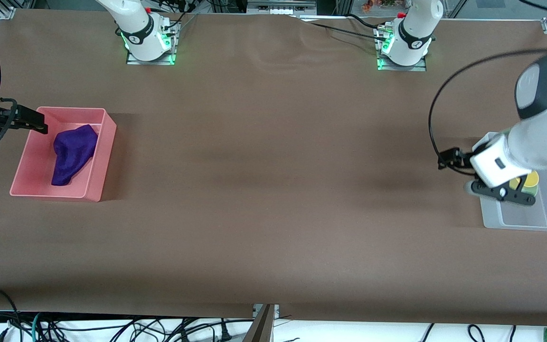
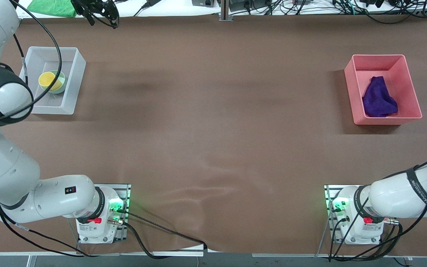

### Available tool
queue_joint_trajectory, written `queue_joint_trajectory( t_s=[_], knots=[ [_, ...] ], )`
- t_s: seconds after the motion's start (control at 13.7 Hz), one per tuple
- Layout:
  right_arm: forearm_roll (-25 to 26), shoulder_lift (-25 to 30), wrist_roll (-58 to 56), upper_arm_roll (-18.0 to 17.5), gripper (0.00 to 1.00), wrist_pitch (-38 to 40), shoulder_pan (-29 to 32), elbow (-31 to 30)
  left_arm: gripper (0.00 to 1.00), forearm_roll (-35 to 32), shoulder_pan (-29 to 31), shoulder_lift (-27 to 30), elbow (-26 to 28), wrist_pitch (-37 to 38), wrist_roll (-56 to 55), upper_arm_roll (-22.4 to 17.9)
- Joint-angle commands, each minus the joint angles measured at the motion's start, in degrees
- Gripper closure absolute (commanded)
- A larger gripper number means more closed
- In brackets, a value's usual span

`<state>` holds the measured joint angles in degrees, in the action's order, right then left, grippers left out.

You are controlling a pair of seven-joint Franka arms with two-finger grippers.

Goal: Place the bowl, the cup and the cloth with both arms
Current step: 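Open the left gripper and lift it away from the cup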

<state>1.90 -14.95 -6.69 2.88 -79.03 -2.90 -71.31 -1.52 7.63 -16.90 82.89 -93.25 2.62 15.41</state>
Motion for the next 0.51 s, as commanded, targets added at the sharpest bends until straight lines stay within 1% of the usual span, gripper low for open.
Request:
queue_joint_trajectory(
  t_s=[0.0, 0.15, 0.22, 0.44],
  knots=[
    [0.8, 1.5, 1.0, -0.7, 0.0, -0.2, 0.3, -1.5, 0.0, 4.4, -7.3, 10.6, 10.6, -5.4, -1.0, -10.6],
    [0.7, 1.5, 1.0, -0.6, 0.0, -0.2, 0.4, -1.5, 0.0, 4.4, -8.0, 17.0, 20.7, -12.0, -3.4, -10.9],
    [0.7, 1.5, 1.0, -0.5, 0.0, -0.2, 0.4, -1.5, 0.0, 4.4, -8.4, 18.6, 23.2, -13.7, -4.4, -11.0],
    [0.7, 1.5, 1.0, -0.5, 0.0, -0.2, 0.4, -1.5, 0.0, 4.4, -8.4, 18.6, 23.3, -13.7, -4.8, -11.0]
  ],
)
